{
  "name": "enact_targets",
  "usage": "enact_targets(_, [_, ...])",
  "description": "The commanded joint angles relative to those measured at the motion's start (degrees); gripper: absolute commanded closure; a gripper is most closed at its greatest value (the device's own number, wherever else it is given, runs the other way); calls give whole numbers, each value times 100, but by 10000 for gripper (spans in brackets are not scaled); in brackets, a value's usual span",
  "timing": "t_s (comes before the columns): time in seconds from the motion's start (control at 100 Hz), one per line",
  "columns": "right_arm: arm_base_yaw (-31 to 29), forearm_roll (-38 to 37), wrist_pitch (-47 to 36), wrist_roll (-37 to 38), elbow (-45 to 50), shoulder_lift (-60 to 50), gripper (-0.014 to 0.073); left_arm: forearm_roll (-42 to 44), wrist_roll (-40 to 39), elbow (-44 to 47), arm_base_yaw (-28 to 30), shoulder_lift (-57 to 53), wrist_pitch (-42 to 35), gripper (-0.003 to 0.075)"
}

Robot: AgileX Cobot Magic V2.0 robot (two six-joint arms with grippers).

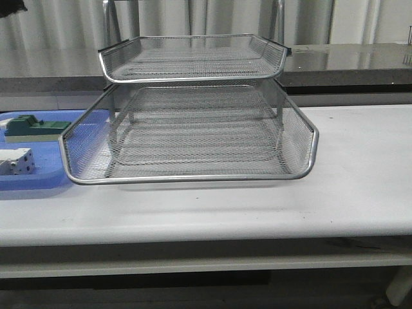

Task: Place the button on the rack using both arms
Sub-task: 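Close the left gripper on the button and lift it, then carry the button over the pulled-out tray and lower it in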

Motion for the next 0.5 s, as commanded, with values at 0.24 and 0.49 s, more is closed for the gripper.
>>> enact_targets(0.24, [9, -13, -285, 1, -200, -31, 656, -346, -17, 885, -1411, -1066, 53, 741])
enact_targets(0.49, [9, -13, -279, 1, -200, -31, 656, -346, 118, 938, -2589, -572, -726, 741])
